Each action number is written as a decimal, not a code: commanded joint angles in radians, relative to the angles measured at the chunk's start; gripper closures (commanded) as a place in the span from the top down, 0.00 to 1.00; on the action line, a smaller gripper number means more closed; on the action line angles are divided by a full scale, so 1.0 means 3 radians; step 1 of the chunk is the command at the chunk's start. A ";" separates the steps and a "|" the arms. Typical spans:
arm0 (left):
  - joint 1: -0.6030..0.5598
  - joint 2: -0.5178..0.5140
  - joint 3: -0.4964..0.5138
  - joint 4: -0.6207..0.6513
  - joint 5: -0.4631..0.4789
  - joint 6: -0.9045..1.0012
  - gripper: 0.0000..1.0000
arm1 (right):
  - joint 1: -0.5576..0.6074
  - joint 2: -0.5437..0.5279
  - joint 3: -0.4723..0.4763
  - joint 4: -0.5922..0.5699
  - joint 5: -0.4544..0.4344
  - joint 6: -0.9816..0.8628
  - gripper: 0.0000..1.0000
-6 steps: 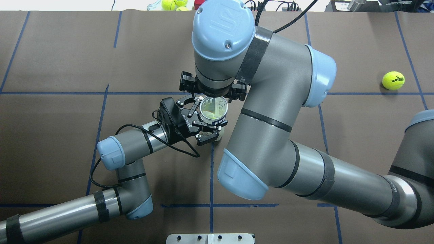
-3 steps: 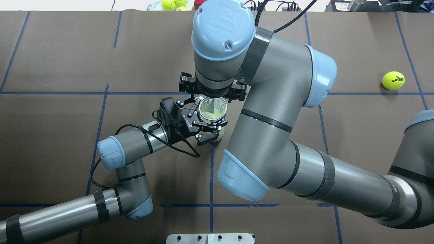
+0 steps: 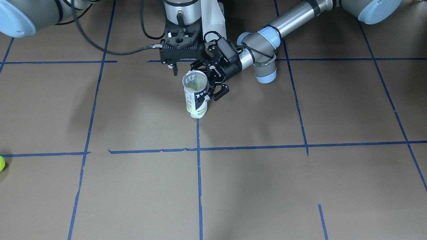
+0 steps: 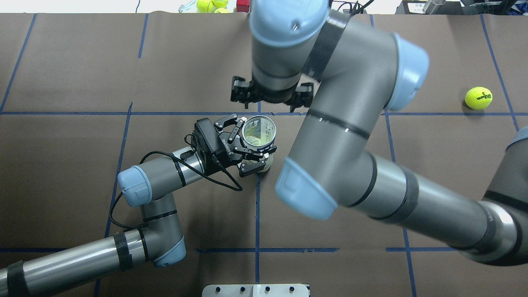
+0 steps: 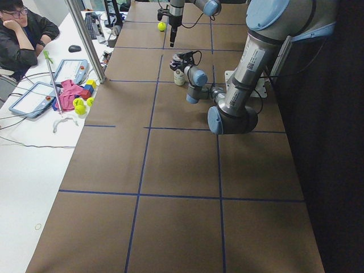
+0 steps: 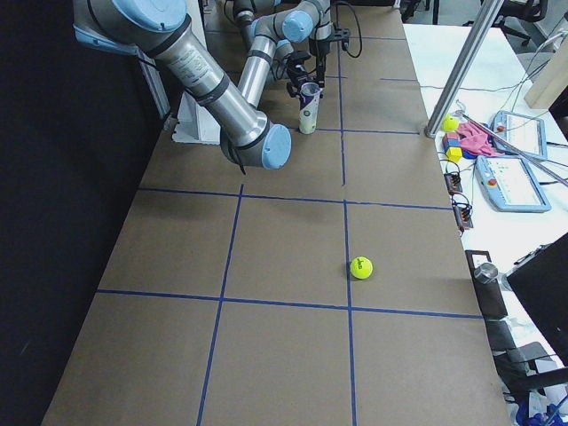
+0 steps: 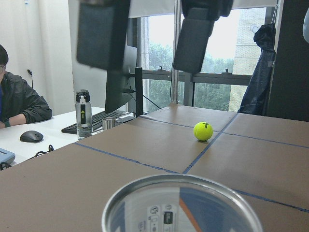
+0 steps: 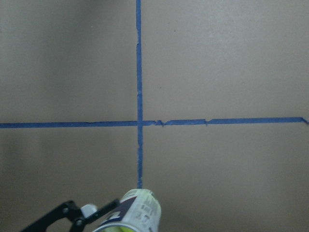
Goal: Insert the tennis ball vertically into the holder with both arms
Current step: 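Raise the open right gripper away from the tube toward the second ball, then lower the right gripper onto the second yellow tennis ball and close it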
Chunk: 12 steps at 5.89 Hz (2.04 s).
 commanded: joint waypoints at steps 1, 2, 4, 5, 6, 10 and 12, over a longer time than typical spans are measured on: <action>0.0005 0.0000 0.0000 -0.0001 0.0000 0.0000 0.90 | 0.0343 -0.0445 0.0184 0.0009 0.0151 -0.0730 0.99; 0.0000 0.0006 0.0000 -0.0006 0.0000 0.0000 0.90 | 0.0501 -0.0656 0.0226 0.0020 0.0157 -0.1159 0.99; 0.0005 0.0006 0.0000 -0.0006 0.0000 0.0000 0.90 | 0.1057 -0.1105 0.0226 0.0020 0.0410 -0.2139 0.99; 0.0005 0.0006 0.0005 -0.0006 0.0000 0.0000 0.90 | 0.1313 -0.1295 0.0221 0.0020 0.0559 -0.2595 0.99; 0.0005 0.0006 0.0005 -0.0011 0.0000 0.0000 0.90 | 0.1483 -0.1489 0.0180 0.0116 0.0601 -0.2919 0.99; 0.0015 0.0011 0.0005 -0.0012 0.0000 0.0000 0.90 | 0.1944 -0.1803 -0.1554 0.2001 0.0944 -0.3952 0.99; 0.0020 0.0011 0.0010 -0.0012 0.0000 0.0000 0.90 | 0.1935 -0.1824 -0.2078 0.2502 0.0944 -0.3996 0.99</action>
